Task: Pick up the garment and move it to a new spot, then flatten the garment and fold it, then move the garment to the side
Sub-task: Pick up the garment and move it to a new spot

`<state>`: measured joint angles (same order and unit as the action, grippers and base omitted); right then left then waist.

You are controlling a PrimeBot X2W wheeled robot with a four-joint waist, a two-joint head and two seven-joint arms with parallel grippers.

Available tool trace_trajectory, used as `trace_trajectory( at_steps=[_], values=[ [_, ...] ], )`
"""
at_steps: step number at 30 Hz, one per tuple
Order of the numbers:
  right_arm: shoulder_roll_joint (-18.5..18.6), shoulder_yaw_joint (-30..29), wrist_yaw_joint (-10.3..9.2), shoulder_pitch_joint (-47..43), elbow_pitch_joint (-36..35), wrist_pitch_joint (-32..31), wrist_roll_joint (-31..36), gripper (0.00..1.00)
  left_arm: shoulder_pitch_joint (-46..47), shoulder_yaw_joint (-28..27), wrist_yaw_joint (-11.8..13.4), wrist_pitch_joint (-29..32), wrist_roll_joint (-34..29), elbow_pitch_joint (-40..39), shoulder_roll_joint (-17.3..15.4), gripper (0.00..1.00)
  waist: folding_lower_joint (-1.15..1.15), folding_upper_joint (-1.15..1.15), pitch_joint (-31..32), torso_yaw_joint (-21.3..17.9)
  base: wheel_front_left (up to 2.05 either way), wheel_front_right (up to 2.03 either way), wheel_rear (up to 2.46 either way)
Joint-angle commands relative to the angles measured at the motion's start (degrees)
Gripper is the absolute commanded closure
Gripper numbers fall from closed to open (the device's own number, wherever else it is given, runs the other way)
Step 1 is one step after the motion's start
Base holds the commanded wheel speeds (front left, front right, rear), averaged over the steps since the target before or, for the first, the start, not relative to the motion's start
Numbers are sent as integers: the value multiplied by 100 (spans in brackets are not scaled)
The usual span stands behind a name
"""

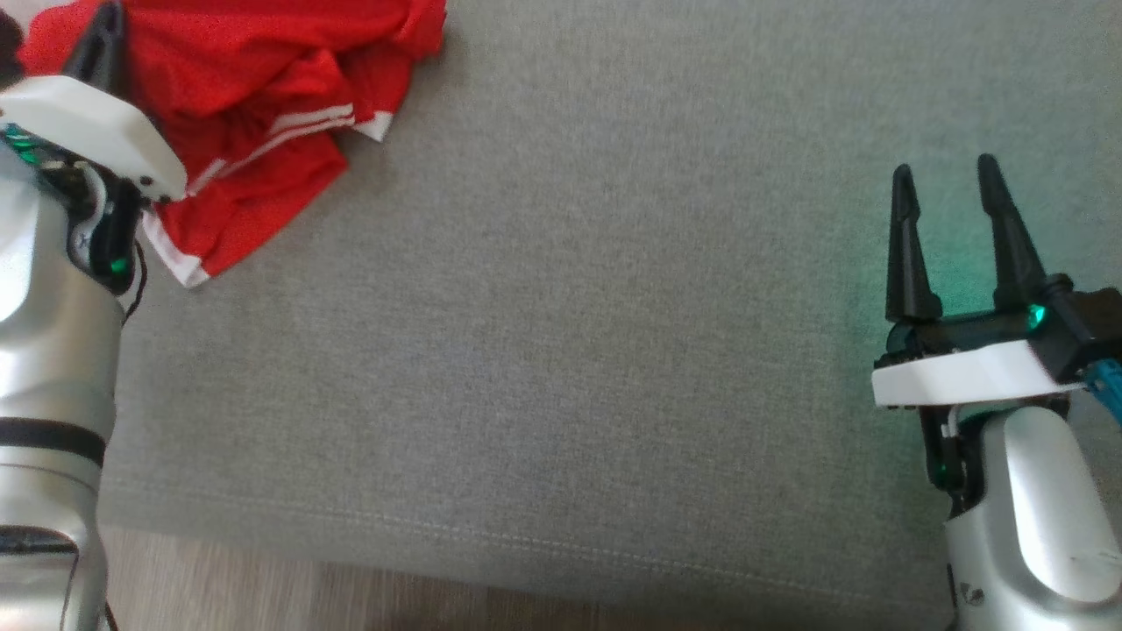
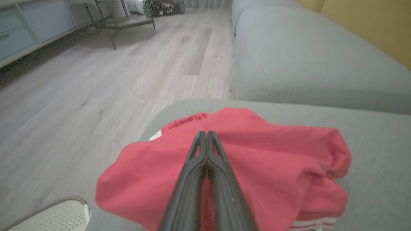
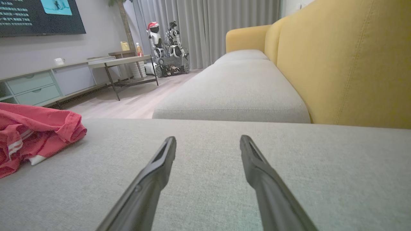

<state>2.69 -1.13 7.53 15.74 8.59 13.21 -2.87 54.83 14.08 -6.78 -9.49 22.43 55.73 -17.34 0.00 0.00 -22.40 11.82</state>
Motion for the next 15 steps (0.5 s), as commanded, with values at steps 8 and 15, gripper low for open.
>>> trace_trajectory(
  at_steps=[8, 15],
  values=[
    [19, 237, -4, -184, 152, 148, -329, 0, -52, -407, -6, -528, 277, -1178, -276, 100, 0, 0, 957, 31, 0, 0, 0],
    [19, 400, -4, -300, 374, 174, -574, 0, -575, -370, -32, -549, 258, -2705, -141, 100, 0, 0, 1438, -138, 0, 0, 0]
  ],
)
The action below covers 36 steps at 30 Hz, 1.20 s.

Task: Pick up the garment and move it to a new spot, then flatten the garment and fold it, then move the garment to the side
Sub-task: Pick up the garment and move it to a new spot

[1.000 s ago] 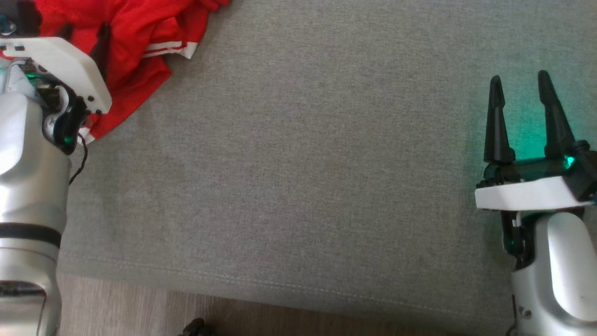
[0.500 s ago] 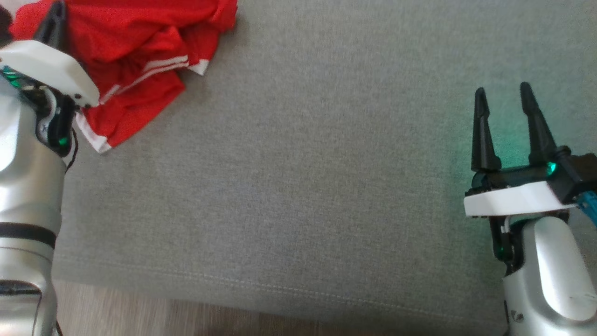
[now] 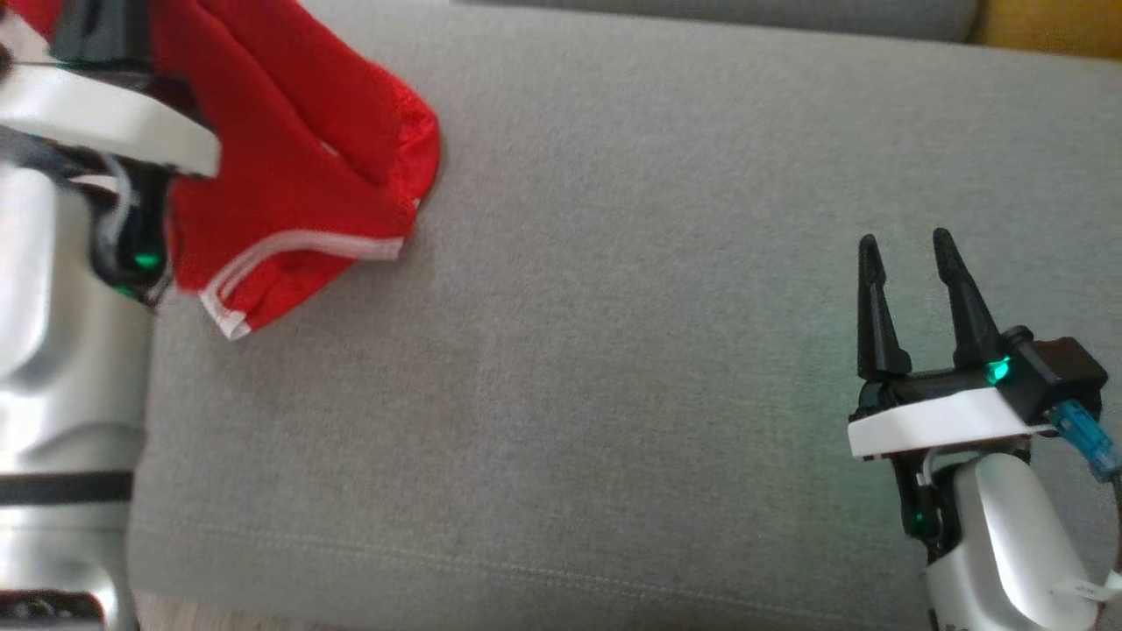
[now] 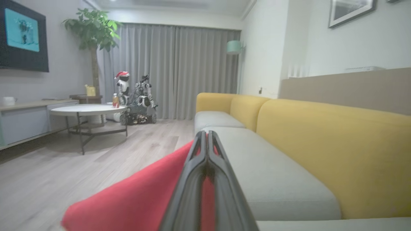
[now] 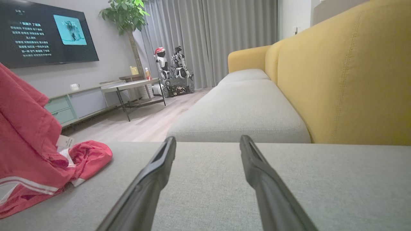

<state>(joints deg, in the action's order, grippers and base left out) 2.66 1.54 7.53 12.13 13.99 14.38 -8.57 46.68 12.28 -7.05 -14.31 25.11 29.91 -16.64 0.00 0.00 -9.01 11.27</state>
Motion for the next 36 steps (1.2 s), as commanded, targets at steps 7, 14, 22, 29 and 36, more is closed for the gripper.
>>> trace_trajectory(
  at_steps=[7, 14, 22, 29, 36],
  values=[
    [21, 221, -4, 136, -297, 61, -152, 0, 70, 93, 55, 330, 114, -1217, 102, 100, 0, 0, 155, -478, 0, 0, 0],
    [21, 203, -4, 287, -433, 61, -291, 0, 285, 421, 231, 823, 126, -1868, 472, 100, 0, 0, -79, -1041, 0, 0, 0],
    [21, 213, -4, 483, -560, 62, -502, 0, 424, 1036, 414, 932, 34, -1517, 1128, 100, 0, 0, -467, -1770, 0, 0, 0],
    [21, 308, -4, 574, -569, 62, -705, 0, 598, 1810, 551, 492, 264, -397, 1368, 0, 0, 0, -633, -2291, 0, 0, 0],
    [21, 186, -4, 488, -567, 62, -705, 0, 759, 2260, 756, 83, 663, 387, 1374, 0, 0, 0, -562, -2224, 0, 0, 0]
  ],
)
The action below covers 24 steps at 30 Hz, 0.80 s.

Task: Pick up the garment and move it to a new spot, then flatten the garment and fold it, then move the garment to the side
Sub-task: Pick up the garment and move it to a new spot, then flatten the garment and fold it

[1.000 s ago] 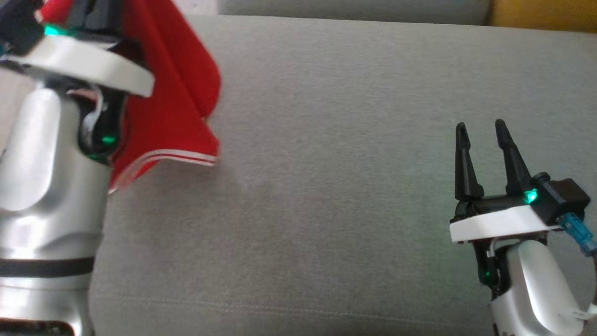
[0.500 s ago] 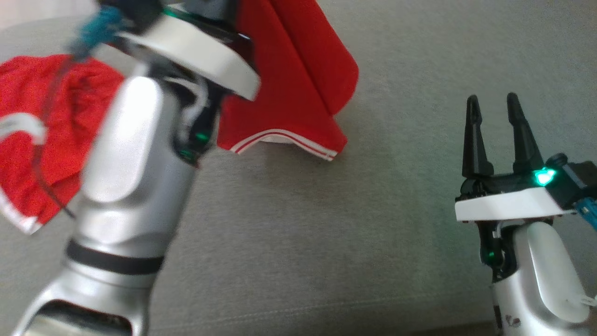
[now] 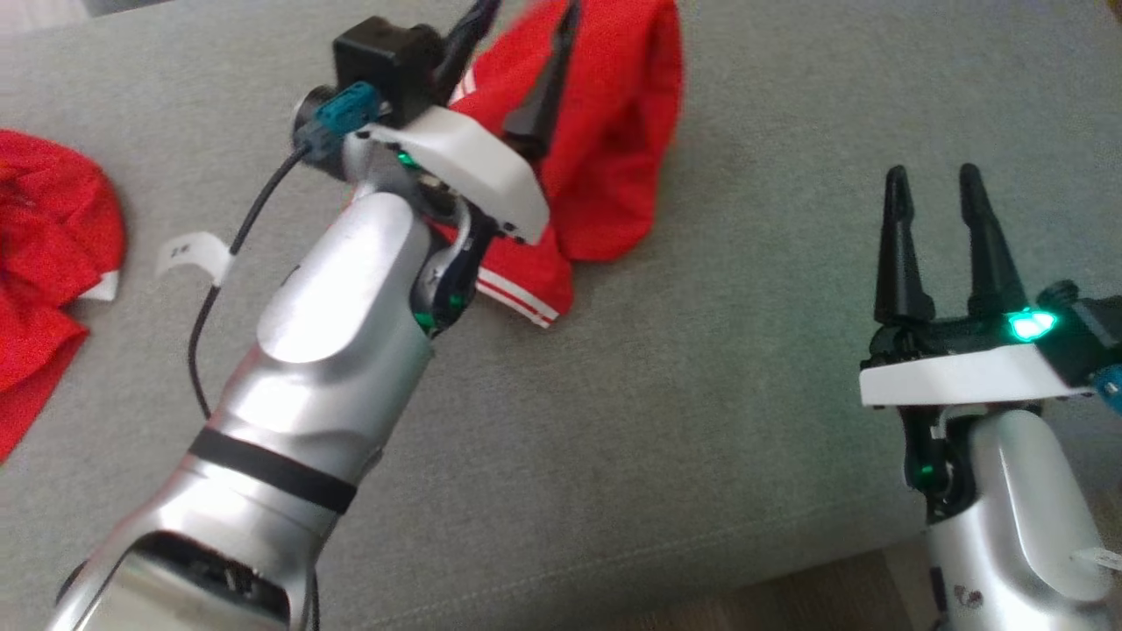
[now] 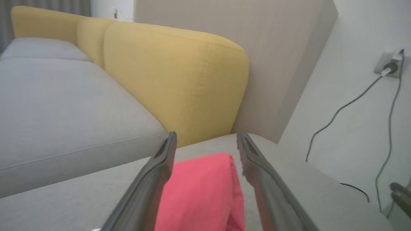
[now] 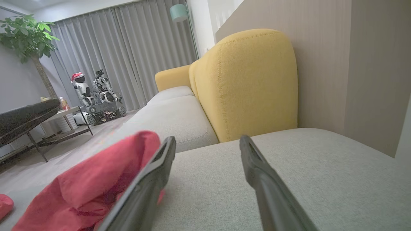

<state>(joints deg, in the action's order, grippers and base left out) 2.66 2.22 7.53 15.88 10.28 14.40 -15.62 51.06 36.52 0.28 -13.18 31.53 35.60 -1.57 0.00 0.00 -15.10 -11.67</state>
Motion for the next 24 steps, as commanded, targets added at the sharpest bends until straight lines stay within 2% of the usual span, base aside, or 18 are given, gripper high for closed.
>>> trace_trajectory(
  at_steps=[1, 6, 14, 18, 24],
  values=[
    [21, 94, -4, 92, -190, 60, 31, 0, 321, -217, 35, -71, 38, -93, -135, 0, 0, 0, 77, 141, 0, 0, 0],
    [21, 78, -4, -51, -172, 60, 260, 0, 13, -582, -57, -172, 88, 27, -365, 0, 0, 0, 308, 633, 0, 0, 0],
    [21, 135, -4, -377, -22, 60, 763, 0, -1700, -1309, -310, -180, -361, -1067, -889, 0, 0, 0, 686, 1454, 0, 0, 0],
    [21, 130, -4, -499, 148, 60, 815, 0, -2743, -1727, -380, -181, -512, -1630, -815, 0, 0, 0, 823, 1684, 0, 0, 0],
    [21, 236, -4, -573, 402, 60, 836, 0, -3669, -2284, -514, -181, -708, -2088, -389, 0, 0, 0, 916, 1888, 0, 0, 0]
  ],
)
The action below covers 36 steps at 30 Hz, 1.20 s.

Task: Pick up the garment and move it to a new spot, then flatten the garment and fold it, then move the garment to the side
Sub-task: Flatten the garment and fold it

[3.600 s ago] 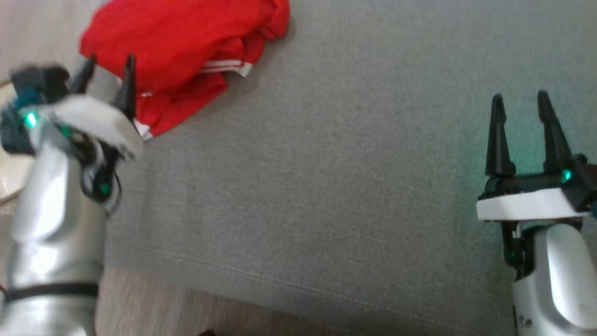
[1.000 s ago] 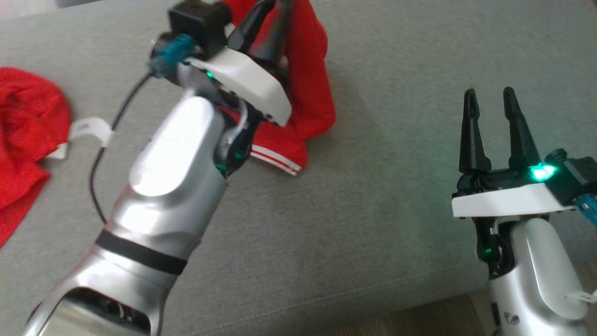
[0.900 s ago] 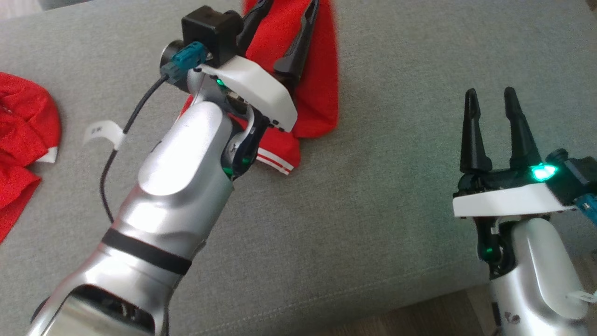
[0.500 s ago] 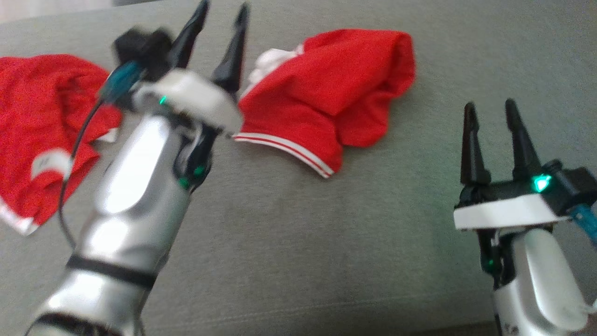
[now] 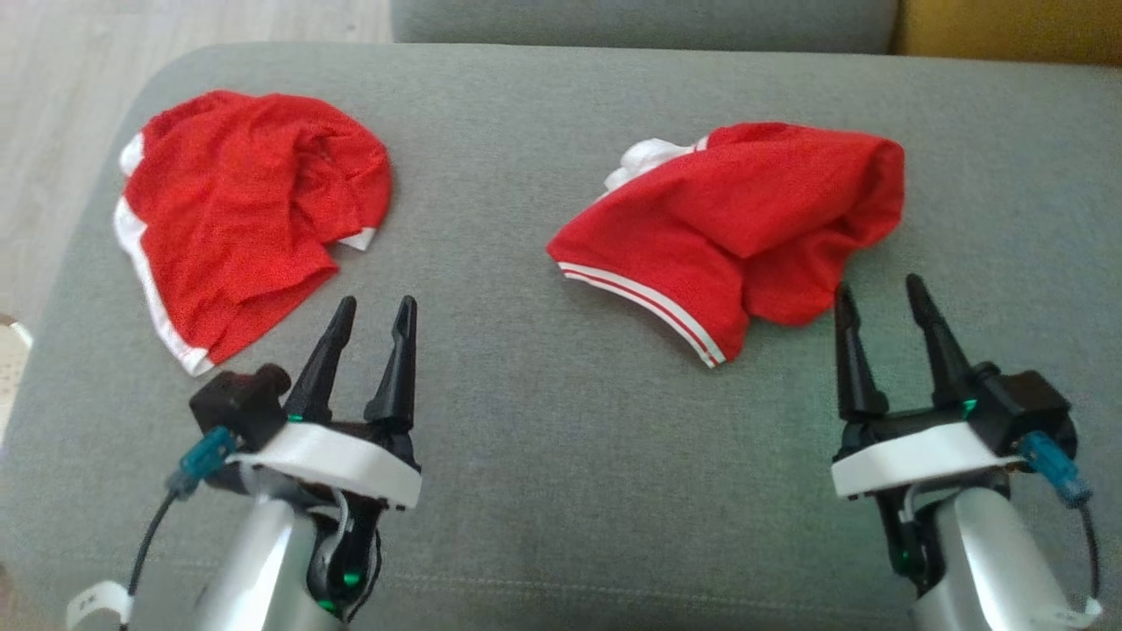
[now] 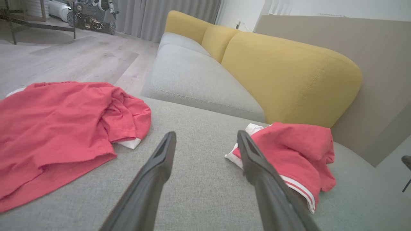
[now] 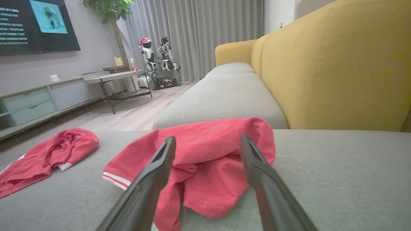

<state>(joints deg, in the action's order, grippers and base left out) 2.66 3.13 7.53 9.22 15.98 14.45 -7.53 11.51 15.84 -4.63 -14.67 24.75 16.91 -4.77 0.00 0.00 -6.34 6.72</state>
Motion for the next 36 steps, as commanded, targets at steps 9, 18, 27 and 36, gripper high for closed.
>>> trace_trajectory(
  at_steps=[9, 18, 27, 36],
  values=[
    [21, 573, -4, 245, 534, -324, 165, 0, 151, -388, -194, -32, -251, -354, 166, 0, 0, 0, -42, 260, 0, 0, 0],
    [21, 803, -4, 743, 1347, -773, 250, 0, 222, -266, -247, -32, -144, -319, 187, 0, 0, 0, -365, 461, 0, 0, 0],
    [21, 741, -4, 1132, 1995, -776, 493, 0, 332, -108, -229, -32, -12, -310, 189, 0, 0, 0, -523, 650, 0, 0, 0],
    [21, 620, -4, 1406, 2432, -412, 428, 100, 297, -86, -184, -32, -6, -284, 189, 0, 0, 0, -472, 660, 0, 0, 0]
  ],
)
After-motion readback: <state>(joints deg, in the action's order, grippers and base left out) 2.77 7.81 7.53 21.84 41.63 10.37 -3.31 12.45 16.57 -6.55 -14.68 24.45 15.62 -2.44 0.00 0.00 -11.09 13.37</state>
